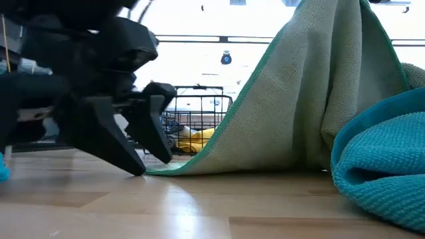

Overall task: Fold microfiber towels
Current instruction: Fold the green microfiber cloth

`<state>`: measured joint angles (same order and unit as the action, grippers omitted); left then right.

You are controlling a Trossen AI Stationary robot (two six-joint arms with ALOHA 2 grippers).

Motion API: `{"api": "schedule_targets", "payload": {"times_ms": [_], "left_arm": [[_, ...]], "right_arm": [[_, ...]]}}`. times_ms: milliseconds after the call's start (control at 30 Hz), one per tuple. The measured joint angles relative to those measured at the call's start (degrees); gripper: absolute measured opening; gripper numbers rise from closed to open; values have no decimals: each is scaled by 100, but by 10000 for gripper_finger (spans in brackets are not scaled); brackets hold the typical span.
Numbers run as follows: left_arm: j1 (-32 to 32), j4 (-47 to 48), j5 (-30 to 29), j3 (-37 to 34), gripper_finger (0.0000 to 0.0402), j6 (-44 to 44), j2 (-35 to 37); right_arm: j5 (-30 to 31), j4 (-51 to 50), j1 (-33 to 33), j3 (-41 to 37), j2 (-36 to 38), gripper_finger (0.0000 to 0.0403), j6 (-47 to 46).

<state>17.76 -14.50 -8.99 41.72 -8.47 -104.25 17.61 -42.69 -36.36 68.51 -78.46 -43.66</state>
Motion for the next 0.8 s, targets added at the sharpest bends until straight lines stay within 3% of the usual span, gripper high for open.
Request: {"api": "schedule_targets", "payload": {"times_ms": [133,267,400,667,800], "left_arm": [[-283,780,542,392,186,109,-8],[-377,1501,721,739,171,-226,-26],[-409,1958,697,905,130,-409,-26],[-453,1908,703,928,12,-590,-199],[-449,1888,513,937,6,-522,-148]], "right_arm": [[0,12,0,0,0,0,0],[2,14,0,0,0,0,0],[2,14,0,0,0,0,-2],[2,31,0,0,0,0,-138],[2,55,0,0,0,0,-138]]}}
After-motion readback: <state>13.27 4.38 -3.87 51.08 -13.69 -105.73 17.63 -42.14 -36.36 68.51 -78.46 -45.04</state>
